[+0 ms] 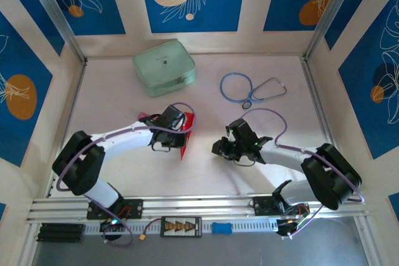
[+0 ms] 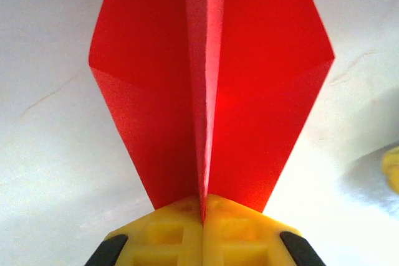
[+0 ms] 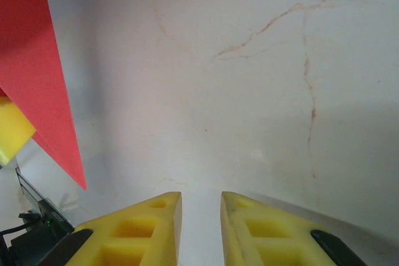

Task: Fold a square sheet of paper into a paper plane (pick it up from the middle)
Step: Turn over a paper plane at the center of the table.

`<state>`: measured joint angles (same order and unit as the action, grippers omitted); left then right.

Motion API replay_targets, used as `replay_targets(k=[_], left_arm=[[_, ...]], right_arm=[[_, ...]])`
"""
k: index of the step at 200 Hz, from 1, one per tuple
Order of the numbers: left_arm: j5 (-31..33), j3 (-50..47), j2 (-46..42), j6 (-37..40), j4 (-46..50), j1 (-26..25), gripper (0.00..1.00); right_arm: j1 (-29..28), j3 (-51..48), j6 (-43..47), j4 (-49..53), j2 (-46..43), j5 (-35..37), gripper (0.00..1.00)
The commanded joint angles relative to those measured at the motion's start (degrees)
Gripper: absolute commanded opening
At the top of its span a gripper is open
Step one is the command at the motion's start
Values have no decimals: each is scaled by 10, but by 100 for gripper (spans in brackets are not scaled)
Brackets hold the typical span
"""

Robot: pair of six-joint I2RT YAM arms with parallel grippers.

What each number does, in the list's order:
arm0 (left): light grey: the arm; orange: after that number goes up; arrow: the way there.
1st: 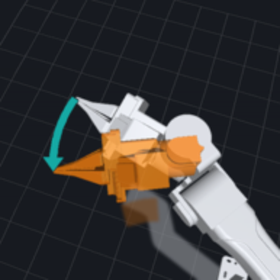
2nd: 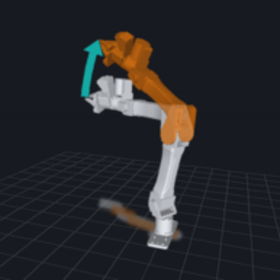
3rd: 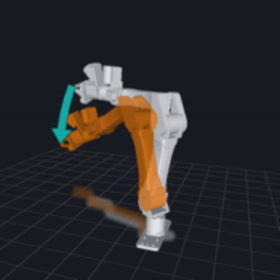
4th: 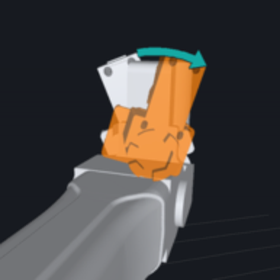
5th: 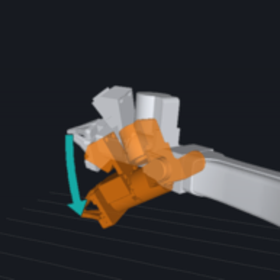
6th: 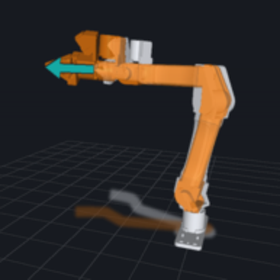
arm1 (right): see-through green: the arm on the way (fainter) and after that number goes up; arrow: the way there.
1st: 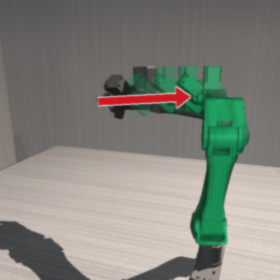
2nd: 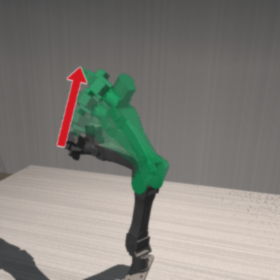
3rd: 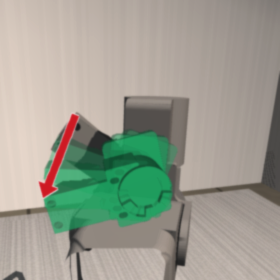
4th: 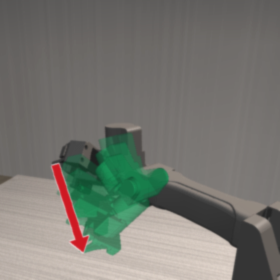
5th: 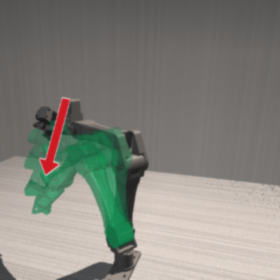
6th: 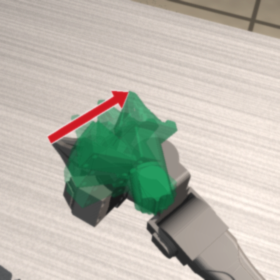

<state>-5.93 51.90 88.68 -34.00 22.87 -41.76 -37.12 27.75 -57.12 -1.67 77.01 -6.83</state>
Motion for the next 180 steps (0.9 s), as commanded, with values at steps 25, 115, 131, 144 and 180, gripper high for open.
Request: replay_targets(k=[25, 115, 131, 144, 180], left_arm=[[30, 22, 32, 5, 46, -10, 4], [18, 34, 64, 8, 42, -19, 13], [21, 35, 65, 8, 45, -20, 15], [21, 36, 67, 8, 46, -20, 16], [23, 40, 74, 11, 48, -22, 16]], right_arm=[[-14, 16, 3, -24, 13, -18, 26], [-18, 19, 1, -32, 22, -26, 28], [-18, 20, 1, -32, 22, -26, 28], [-18, 19, 2, -32, 23, -27, 28], [-18, 15, -1, -33, 21, -25, 28]])
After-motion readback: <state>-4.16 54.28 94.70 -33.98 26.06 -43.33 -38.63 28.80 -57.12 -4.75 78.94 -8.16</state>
